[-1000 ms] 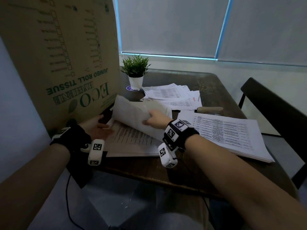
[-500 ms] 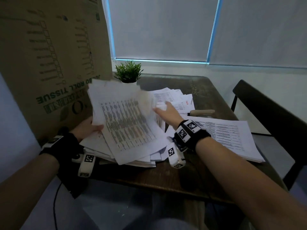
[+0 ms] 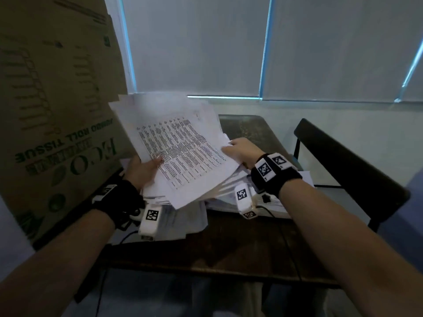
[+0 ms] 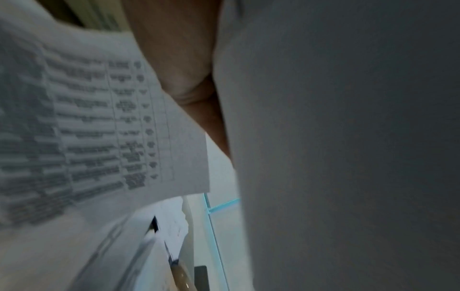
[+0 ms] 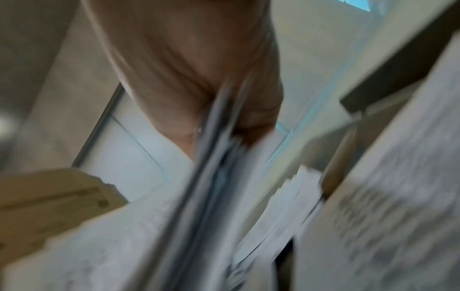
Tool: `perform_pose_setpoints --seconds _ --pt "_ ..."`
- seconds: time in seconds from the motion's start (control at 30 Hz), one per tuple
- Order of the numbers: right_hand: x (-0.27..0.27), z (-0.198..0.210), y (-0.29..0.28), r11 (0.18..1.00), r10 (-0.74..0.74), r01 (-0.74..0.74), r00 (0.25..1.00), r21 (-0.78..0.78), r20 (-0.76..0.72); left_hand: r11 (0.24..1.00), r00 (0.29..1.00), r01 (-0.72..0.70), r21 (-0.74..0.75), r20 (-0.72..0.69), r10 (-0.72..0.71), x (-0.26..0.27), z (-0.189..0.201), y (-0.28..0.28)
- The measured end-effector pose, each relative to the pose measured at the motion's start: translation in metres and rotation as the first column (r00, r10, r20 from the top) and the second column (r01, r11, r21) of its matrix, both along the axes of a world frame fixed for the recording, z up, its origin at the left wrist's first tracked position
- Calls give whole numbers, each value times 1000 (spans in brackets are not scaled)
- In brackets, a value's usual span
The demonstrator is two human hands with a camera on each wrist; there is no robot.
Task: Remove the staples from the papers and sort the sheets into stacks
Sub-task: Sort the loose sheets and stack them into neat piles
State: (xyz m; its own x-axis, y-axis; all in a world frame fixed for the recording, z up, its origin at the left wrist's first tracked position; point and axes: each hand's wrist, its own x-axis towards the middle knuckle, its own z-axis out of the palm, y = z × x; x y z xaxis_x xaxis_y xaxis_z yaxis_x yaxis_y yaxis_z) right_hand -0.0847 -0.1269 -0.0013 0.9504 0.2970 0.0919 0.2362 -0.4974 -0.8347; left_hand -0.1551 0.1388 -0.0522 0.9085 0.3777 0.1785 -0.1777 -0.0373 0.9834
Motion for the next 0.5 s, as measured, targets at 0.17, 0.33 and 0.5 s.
perform_pose_setpoints --seconds 0.17,0.33,0.5 --pt "4 -4 -52 1000 18 -20 981 -6 -193 952 992 128 -277 52 -118 22 5 -54" --pt "-17 -23 -92 722 184 186 877 666 -445 944 999 27 -328 -9 -32 50 -6 -87" --pt "-28 -59 -79 596 150 405 792 693 -591 843 995 67 -534 -28 -97 43 -21 -153"
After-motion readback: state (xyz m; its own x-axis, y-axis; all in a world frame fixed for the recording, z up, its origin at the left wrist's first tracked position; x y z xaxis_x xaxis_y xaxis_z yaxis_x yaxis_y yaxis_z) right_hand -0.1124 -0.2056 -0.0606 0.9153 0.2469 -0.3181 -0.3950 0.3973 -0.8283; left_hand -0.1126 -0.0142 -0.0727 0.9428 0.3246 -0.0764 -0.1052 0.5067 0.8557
